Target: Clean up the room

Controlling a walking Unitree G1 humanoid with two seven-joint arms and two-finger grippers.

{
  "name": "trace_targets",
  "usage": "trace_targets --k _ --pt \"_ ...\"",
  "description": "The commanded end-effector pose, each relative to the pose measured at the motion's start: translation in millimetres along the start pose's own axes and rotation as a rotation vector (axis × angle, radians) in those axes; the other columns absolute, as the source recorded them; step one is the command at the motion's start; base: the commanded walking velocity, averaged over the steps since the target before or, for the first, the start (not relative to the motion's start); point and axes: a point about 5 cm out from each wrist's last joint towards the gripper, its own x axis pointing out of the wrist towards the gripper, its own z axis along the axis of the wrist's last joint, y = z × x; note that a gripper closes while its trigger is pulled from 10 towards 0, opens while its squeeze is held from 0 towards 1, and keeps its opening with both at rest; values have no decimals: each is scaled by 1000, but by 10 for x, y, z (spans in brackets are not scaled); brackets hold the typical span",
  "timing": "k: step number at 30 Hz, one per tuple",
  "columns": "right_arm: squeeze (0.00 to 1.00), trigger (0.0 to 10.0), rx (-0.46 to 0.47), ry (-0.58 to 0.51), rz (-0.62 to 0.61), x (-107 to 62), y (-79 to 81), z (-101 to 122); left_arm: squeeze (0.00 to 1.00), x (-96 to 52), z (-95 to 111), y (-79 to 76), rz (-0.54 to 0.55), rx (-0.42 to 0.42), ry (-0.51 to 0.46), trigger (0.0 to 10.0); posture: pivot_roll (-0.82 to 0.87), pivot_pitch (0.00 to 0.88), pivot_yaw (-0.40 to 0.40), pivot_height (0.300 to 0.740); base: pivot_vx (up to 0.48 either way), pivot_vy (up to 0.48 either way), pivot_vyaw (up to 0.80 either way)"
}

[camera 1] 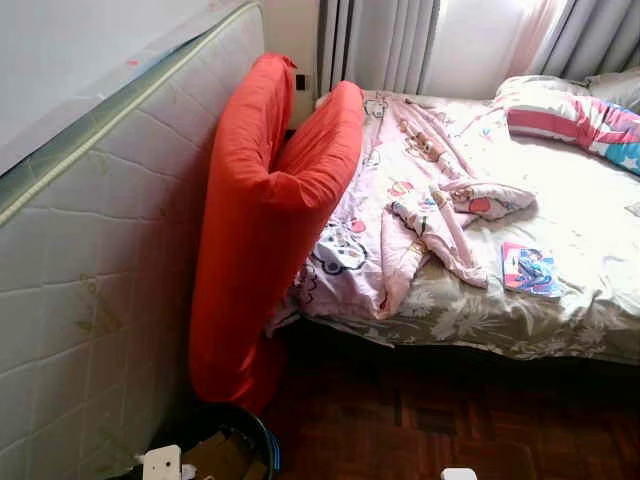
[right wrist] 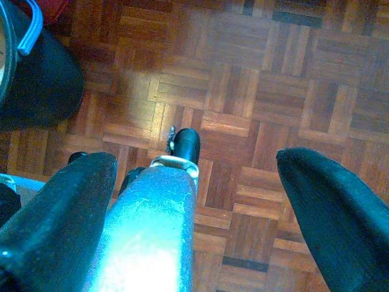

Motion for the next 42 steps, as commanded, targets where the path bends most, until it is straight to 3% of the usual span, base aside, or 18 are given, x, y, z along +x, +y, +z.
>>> trace_targets --k 1,18,25,32,42 --pt "0 10000 13 17 -11 -15 -29 -68 0 -15 -67 -9 -7 11 23 10000 70 161 -38 740 0 0 0" --pt "0 10000 19 21 -15 -13 -28 -66 0 -8 -52 -36 -23 35 21 10000 73 173 -38 740 0 78 0" --pt "0 10000 14 27 -12 -12 -25 -68 0 -6 -44 -44 -27 54 18 10000 72 173 -37 740 0 401 -781" --pt "0 10000 36 11 -24 -13 -29 -66 0 -4 -39 -58 -35 81 16 10000 73 167 -36 740 0 0 -543" --pt "0 10000 30 7 -33 -18 -37 -80 0 46 237 -202 -134 160 -107 10000 75 154 -32 740 0 0 0"
